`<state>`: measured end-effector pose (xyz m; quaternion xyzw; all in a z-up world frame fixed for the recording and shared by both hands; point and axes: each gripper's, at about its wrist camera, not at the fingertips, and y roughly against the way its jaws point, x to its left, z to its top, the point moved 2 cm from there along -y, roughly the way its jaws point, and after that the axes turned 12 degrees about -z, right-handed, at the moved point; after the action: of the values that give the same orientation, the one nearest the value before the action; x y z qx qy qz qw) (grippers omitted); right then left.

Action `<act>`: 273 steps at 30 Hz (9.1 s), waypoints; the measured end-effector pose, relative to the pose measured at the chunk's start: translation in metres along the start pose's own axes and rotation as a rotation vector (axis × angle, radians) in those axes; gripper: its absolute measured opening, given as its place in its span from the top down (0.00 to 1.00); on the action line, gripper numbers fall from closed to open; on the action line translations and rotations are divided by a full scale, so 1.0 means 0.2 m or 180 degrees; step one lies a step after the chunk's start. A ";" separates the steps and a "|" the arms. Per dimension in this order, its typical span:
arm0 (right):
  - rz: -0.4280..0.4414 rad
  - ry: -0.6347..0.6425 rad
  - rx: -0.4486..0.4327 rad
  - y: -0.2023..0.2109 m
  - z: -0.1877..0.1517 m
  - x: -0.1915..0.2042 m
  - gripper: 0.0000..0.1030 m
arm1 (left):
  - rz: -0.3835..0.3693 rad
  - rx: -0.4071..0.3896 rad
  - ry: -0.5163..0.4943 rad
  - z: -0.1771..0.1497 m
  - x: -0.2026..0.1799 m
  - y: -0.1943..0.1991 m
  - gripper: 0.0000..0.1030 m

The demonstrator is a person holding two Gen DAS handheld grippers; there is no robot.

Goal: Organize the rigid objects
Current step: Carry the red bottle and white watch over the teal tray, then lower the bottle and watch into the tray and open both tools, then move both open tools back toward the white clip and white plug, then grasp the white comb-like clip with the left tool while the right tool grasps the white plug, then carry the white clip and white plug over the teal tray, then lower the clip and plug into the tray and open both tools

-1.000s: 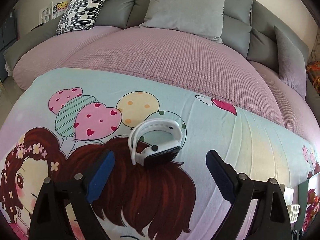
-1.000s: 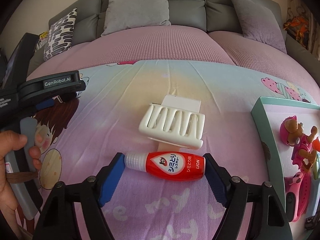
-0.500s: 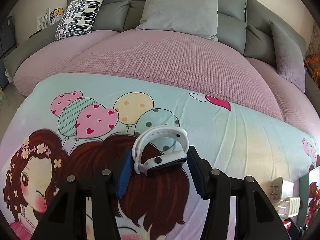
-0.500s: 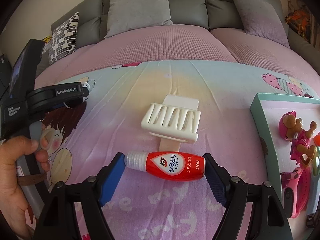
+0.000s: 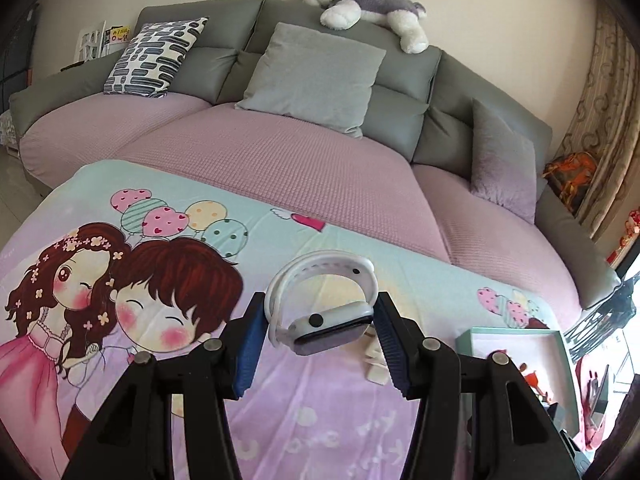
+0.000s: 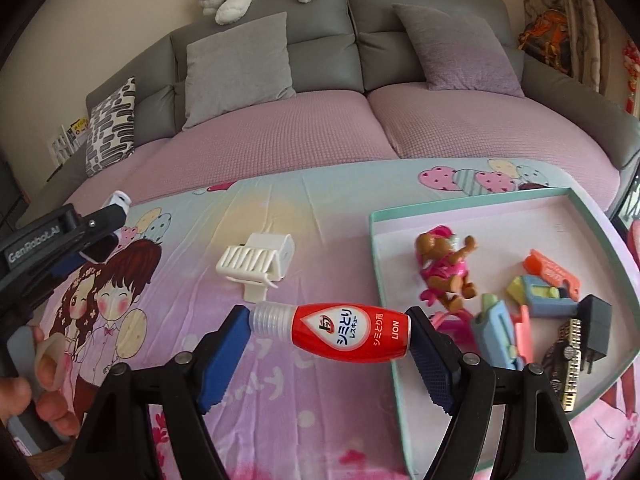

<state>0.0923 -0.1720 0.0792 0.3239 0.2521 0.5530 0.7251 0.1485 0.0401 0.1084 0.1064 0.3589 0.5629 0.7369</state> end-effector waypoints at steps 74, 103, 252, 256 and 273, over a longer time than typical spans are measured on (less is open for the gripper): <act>-0.1066 -0.0568 0.0055 -0.19 0.06 -0.97 0.00 | 0.0034 0.0625 -0.0732 -0.36 -0.84 -0.45 0.09; -0.0368 -0.0176 -0.0429 -0.01 0.16 -0.40 0.00 | 0.1183 -0.0196 -0.0077 -0.11 -0.03 0.03 0.03; -0.0752 -0.0750 -0.0136 0.04 0.07 -0.81 0.47 | -0.0335 0.0307 -0.1049 -0.25 -0.71 -0.13 0.49; -0.0795 -0.0852 -0.0134 0.05 0.07 -0.89 0.47 | -0.0401 0.0363 -0.1141 -0.28 -0.80 -0.17 0.49; -0.0890 -0.1043 -0.0060 0.00 0.04 -1.08 0.47 | -0.0723 0.0629 -0.1595 -0.47 -1.18 -0.33 0.49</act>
<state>0.0420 -0.3821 0.0862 0.3645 0.1682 0.3893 0.8290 0.1115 -0.2197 0.1005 0.2725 0.2284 0.3952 0.8470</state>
